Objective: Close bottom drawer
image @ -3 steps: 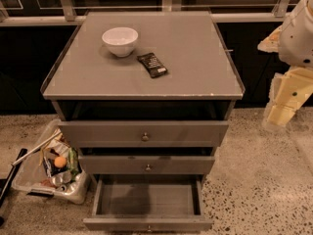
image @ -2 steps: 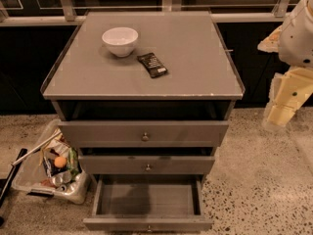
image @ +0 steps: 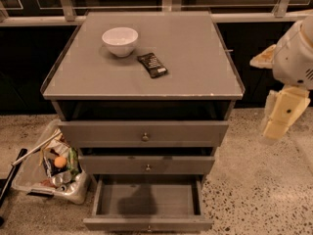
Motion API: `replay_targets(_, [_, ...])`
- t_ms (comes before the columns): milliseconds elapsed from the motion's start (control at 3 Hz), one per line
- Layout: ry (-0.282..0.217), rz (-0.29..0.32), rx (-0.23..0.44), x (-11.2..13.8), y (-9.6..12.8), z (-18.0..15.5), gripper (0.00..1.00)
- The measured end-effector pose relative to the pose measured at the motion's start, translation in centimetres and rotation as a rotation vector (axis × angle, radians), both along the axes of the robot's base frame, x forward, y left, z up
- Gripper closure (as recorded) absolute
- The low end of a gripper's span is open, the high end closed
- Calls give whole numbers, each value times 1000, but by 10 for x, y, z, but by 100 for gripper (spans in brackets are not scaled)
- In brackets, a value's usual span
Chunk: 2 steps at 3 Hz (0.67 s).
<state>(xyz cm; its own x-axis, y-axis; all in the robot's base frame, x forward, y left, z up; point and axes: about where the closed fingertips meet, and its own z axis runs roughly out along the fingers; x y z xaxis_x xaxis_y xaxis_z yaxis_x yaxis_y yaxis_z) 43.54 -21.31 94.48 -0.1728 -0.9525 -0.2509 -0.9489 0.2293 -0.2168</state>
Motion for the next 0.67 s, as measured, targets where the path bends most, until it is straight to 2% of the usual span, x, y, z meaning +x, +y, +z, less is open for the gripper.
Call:
replay_targets(333, [20,35,43,-14,10,-32,18])
replay_targets(667, [9,80,106,-33,24,-71,41])
